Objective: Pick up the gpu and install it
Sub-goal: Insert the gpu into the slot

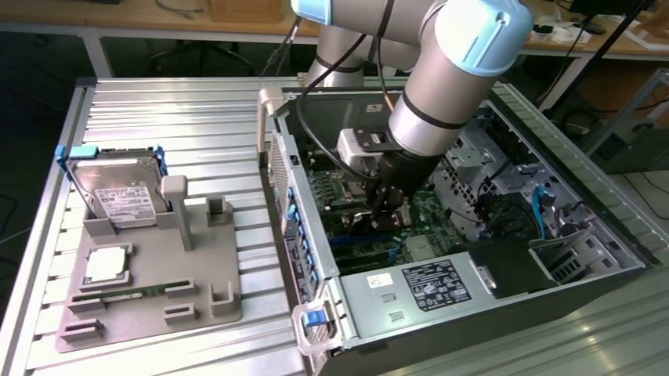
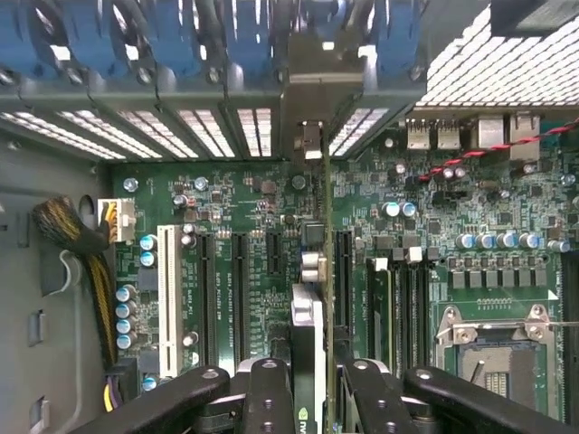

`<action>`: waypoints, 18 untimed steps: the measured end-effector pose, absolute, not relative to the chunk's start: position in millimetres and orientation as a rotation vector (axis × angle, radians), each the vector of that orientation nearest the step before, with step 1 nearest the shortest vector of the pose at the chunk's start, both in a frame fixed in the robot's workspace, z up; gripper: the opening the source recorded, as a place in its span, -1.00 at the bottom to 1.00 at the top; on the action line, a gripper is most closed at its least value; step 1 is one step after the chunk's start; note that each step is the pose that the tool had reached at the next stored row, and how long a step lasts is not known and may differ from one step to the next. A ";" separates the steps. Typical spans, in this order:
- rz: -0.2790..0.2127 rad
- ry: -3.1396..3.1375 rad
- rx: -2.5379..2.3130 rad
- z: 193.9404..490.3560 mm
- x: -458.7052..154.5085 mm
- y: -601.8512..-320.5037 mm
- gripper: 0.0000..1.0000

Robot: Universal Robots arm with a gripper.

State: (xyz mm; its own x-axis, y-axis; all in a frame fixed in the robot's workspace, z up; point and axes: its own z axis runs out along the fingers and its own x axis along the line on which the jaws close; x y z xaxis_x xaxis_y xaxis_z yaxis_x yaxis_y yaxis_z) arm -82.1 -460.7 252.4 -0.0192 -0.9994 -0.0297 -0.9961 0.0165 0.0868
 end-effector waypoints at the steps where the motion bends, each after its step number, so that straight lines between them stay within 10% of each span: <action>1: -0.128 -2.211 2.171 251.2 -82.1 -460.8 -0.47; 18: -0.128 -2.214 2.170 262.0 -77.6 -460.7 -0.47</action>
State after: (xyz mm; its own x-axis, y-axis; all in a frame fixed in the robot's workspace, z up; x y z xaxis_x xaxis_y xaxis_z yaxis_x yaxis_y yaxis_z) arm -77.6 -460.7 262.0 -0.0211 -0.9993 -0.0300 -0.9961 0.0185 0.0857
